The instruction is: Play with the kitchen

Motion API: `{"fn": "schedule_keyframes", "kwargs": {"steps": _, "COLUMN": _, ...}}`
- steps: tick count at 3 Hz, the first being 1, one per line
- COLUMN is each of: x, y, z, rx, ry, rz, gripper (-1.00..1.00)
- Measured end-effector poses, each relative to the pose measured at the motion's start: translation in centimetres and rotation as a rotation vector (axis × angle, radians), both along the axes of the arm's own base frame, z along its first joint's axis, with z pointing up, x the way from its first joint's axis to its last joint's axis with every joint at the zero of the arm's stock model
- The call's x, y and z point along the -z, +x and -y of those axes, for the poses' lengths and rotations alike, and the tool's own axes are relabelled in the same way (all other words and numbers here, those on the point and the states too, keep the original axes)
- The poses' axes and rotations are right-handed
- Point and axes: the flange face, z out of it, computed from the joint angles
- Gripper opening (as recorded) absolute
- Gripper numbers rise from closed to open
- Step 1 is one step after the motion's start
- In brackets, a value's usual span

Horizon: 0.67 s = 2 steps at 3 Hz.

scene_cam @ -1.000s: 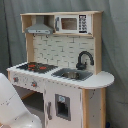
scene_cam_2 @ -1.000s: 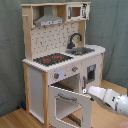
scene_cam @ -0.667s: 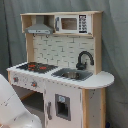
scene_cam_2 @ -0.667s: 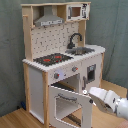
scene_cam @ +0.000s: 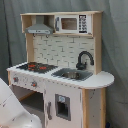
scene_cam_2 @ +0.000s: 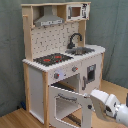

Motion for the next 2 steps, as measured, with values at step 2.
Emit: {"fn": "schedule_keyframes", "kwargs": {"steps": 2, "x": 3.4, "y": 0.2, "z": 0.1, "rx": 0.004, "ry": 0.164, "rz": 0.007, "gripper": 1.0}}
